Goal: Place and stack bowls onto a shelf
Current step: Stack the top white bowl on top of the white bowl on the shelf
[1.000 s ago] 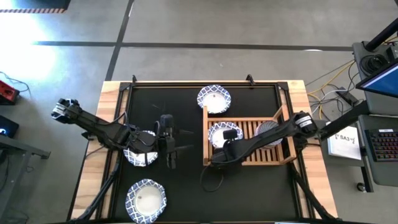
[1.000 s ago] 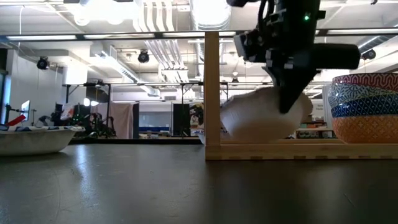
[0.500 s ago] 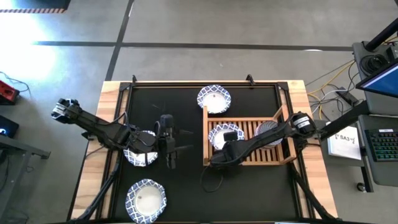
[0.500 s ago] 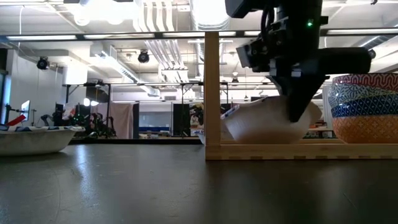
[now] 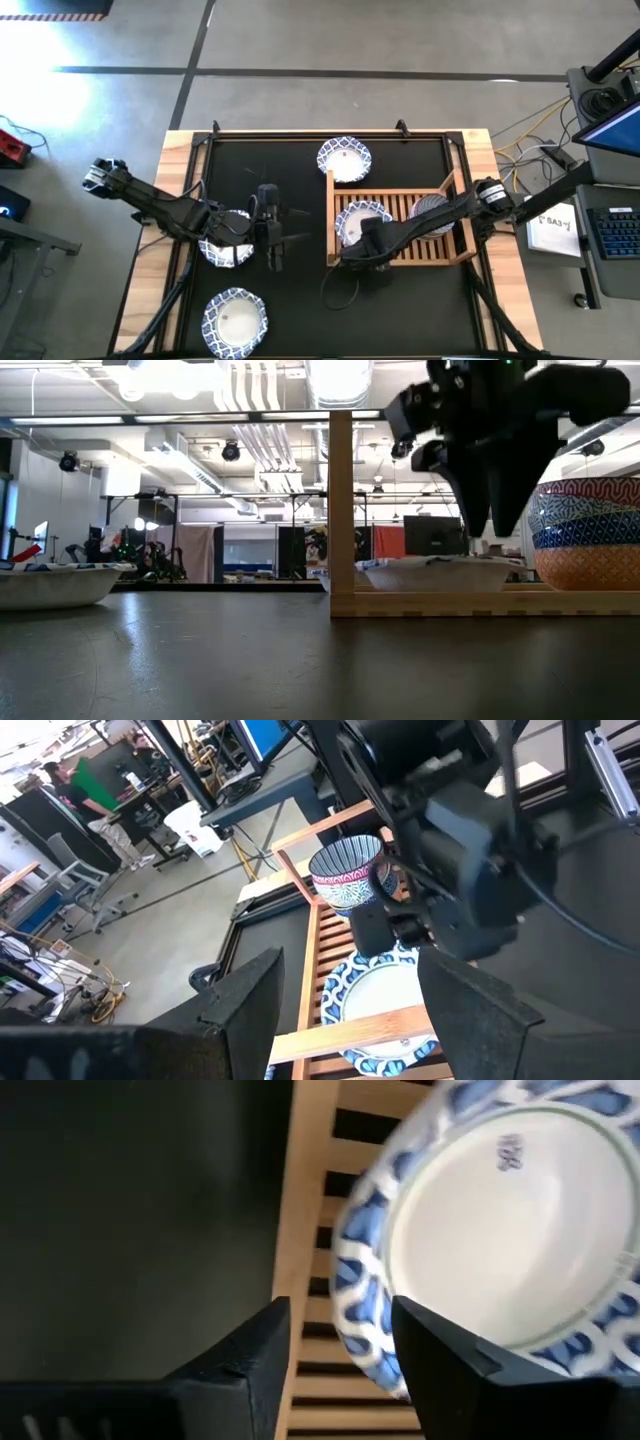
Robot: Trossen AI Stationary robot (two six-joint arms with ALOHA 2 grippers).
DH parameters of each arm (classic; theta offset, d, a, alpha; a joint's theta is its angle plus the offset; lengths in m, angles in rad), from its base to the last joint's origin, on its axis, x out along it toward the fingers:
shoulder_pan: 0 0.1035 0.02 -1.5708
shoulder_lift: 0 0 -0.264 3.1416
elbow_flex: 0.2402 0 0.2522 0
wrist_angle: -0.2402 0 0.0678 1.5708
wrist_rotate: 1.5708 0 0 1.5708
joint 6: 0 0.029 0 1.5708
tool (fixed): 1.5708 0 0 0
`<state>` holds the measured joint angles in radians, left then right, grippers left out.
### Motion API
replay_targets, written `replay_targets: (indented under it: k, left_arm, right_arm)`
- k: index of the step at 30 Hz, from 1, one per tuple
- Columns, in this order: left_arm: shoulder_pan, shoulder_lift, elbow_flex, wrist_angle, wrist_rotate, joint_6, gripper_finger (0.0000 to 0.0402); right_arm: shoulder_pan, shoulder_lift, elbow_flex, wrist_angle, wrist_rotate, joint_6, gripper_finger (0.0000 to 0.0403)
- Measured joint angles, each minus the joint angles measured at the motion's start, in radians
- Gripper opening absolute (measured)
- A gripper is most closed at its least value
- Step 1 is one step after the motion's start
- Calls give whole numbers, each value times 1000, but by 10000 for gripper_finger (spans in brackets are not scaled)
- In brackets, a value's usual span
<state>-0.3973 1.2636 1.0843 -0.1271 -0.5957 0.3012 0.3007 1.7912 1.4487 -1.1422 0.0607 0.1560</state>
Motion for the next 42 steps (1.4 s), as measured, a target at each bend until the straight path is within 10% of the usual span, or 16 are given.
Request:
replay_targets:
  k: [20, 42]
  left_arm:
    - [0, 0, 0, -12, 0, -52, 213]
    - [0, -3, 0, -177, -114, -159, 213]
  right_arm:
    - [-441, -339, -2, 6, 127, 401, 171]
    - [-936, -48, -3, 246, -98, 234, 171]
